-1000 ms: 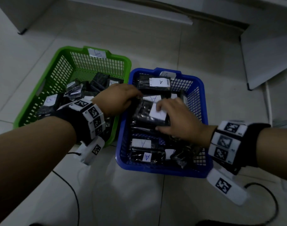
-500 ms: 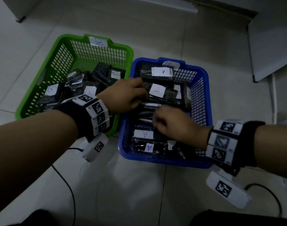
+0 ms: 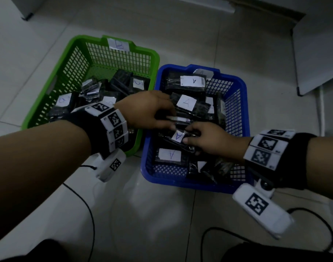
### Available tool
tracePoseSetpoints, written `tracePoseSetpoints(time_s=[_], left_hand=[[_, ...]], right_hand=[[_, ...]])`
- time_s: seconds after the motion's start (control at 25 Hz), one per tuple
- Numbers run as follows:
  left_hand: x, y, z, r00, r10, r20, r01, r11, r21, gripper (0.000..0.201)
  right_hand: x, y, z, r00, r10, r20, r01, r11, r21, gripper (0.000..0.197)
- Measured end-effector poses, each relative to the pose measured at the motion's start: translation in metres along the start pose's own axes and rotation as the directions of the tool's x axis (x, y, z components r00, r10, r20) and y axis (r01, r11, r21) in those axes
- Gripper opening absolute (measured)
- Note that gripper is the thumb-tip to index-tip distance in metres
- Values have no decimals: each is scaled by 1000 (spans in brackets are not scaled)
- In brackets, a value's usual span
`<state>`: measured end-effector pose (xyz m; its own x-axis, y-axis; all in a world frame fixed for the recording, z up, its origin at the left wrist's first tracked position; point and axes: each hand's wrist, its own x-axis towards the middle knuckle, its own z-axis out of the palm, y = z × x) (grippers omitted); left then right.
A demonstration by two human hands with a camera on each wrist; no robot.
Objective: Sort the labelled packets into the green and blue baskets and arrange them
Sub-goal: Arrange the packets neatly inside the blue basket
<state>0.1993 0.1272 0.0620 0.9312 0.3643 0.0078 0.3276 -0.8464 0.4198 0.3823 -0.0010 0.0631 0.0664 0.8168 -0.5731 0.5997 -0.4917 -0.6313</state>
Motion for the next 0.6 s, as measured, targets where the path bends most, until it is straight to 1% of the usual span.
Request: tracePoseSetpoints(time_s=[0.04, 0.08, 0.12, 0.16, 0.2, 0.24, 0.28, 0.32, 0.36, 0.4, 0.44, 0.48, 0.52, 0.56, 0.6], left_hand=[[0, 4, -1, 998, 7, 55, -6, 1000, -19, 47], [1, 7, 0, 995, 22, 96, -20, 999, -28, 49], [4, 10, 2, 993, 42, 109, -39, 999, -27, 47], [7, 12, 5, 994, 55, 96, -53, 998, -25, 44], [11, 13, 7, 996, 65, 58, -64, 998, -19, 40], [16, 16, 8, 998, 67, 7, -66, 998, -8, 37], [20, 18, 9, 997, 56, -47, -56, 998, 8, 35], [26, 21, 9, 994, 44, -105, -41, 999, 31, 33], [30, 23, 9, 987, 26, -161, -18, 999, 49, 31], [36, 26, 8, 976, 1, -218, 11, 998, 56, 29], [42, 27, 6, 963, -31, -266, 45, 998, 49, 27], [47, 27, 4, 950, -70, -304, 81, 997, 21, 25], [53, 26, 2, 939, -111, -325, 109, 994, -24, 23], [56, 24, 2, 930, -148, -336, 126, 988, -85, 23], [61, 21, 1, 923, -172, -344, 129, 981, -146, 23]], right_hand=[[-6, -1, -2, 1000, 15, 13, -16, 990, 138, 37], [-13, -1, -3, 999, 34, 38, -44, 958, 282, 33], [-20, -1, -5, 996, 51, 76, -78, 909, 409, 28], [-27, -1, -7, 992, 50, 118, -103, 861, 498, 25], [-32, -1, -11, 990, 30, 141, -105, 821, 561, 22], [-34, 0, -16, 991, 7, 131, -86, 789, 609, 20], [-33, 3, -22, 998, -2, 63, -37, 780, 624, 19], [-29, 7, -31, 997, 1, -72, 42, 810, 585, 23], [-23, 13, -40, 973, 8, -232, 110, 864, 491, 28], [-13, 22, -52, 924, 7, -382, 143, 921, 363, 29], [-3, 32, -64, 877, -12, -481, 120, 973, 196, 26], [8, 40, -75, 868, -47, -494, 55, 998, 2, 23], [20, 46, -83, 896, -85, -436, -3, 980, -199, 22], [31, 51, -85, 934, -121, -335, -10, 931, -364, 25], [42, 53, -85, 957, -153, -246, 19, 881, -473, 29]])
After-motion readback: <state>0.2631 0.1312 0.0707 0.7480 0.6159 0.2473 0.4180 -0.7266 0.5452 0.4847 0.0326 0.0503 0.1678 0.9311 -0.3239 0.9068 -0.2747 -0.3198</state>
